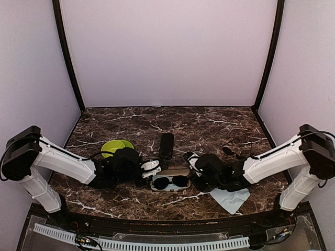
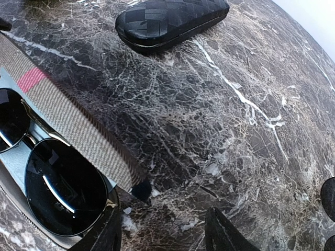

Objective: Organize the sunglasses
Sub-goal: Close the case with sunglasses at the center of the board.

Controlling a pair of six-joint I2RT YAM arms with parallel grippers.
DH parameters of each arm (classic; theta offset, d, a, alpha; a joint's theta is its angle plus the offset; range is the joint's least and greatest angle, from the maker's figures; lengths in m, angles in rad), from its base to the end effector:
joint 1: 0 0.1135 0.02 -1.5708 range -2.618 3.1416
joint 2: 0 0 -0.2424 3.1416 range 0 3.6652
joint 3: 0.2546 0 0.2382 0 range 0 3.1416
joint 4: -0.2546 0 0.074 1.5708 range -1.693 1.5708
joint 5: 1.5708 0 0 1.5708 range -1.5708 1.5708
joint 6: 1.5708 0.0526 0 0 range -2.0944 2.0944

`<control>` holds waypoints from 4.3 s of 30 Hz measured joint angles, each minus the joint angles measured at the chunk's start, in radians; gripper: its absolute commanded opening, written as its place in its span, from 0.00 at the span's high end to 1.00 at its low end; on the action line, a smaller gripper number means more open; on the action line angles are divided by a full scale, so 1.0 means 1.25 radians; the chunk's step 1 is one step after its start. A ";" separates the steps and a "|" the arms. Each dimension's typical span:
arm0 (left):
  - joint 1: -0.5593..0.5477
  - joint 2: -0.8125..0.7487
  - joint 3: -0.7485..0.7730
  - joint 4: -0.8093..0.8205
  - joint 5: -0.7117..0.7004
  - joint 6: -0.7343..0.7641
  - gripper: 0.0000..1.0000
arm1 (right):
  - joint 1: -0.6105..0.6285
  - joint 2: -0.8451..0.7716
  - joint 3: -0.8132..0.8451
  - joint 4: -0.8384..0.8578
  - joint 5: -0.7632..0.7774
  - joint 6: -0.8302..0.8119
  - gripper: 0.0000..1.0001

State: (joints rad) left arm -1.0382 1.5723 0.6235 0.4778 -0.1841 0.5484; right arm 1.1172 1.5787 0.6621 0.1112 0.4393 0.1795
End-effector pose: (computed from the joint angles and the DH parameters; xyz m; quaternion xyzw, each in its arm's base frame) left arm 0.1685 -0.2669 0.1465 0.5713 0.6298 -0.0501 0.5239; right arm 0.1490 0.2545 0.1218 -0.3365 0.8444 0.0590 0.4126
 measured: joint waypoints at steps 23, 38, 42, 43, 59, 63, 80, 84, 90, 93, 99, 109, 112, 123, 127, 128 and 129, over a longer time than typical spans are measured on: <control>-0.017 0.015 0.000 0.022 -0.036 -0.002 0.89 | -0.001 0.000 0.000 0.007 -0.025 -0.002 0.46; -0.025 0.015 -0.013 0.048 -0.055 0.005 0.90 | -0.004 -0.005 0.000 -0.001 -0.029 -0.002 0.44; -0.029 0.017 -0.024 0.072 -0.061 0.017 0.90 | -0.017 -0.048 0.000 -0.013 -0.044 -0.005 0.43; -0.030 0.018 -0.027 0.078 -0.065 0.020 0.90 | -0.021 -0.068 0.000 -0.014 -0.052 -0.005 0.43; -0.127 0.111 -0.075 0.315 -0.247 0.140 0.93 | -0.090 -0.141 0.002 -0.018 -0.217 0.074 0.41; -0.152 0.148 -0.077 0.384 -0.289 0.170 0.93 | -0.102 -0.141 0.020 -0.018 -0.271 0.101 0.40; -0.230 0.220 -0.070 0.483 -0.402 0.203 0.88 | -0.116 -0.041 0.078 -0.018 -0.412 0.203 0.58; -0.235 0.225 -0.063 0.472 -0.416 0.193 0.81 | -0.112 -0.041 0.064 0.008 -0.423 0.220 0.59; -0.246 0.229 -0.053 0.435 -0.429 0.171 0.65 | -0.096 -0.041 0.050 0.037 -0.398 0.232 0.62; -0.254 0.231 -0.053 0.424 -0.433 0.158 0.59 | -0.086 -0.045 0.039 0.052 -0.383 0.235 0.62; -0.275 0.231 -0.052 0.394 -0.438 0.127 0.47 | -0.062 -0.054 0.015 0.084 -0.350 0.245 0.63; -0.291 0.196 -0.049 0.310 -0.406 0.055 0.43 | -0.033 -0.056 -0.010 0.111 -0.308 0.263 0.66; -0.294 0.186 -0.046 0.277 -0.394 0.033 0.42 | -0.022 -0.056 -0.016 0.111 -0.298 0.266 0.66; -0.305 0.164 -0.041 0.195 -0.357 -0.034 0.38 | 0.002 -0.056 -0.049 0.103 -0.290 0.279 0.61; -0.308 0.135 -0.043 0.157 -0.336 -0.063 0.32 | 0.003 -0.082 -0.057 0.073 -0.280 0.282 0.55; -0.309 0.124 -0.045 0.143 -0.325 -0.070 0.31 | 0.002 -0.094 -0.060 0.059 -0.276 0.281 0.53; -0.310 0.113 -0.045 0.128 -0.314 -0.077 0.31 | 0.002 -0.104 -0.061 0.047 -0.273 0.283 0.52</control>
State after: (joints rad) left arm -1.4258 1.7134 0.5667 0.6373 -0.5770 0.4519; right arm 1.1202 1.4483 0.5854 0.1696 0.0982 0.5327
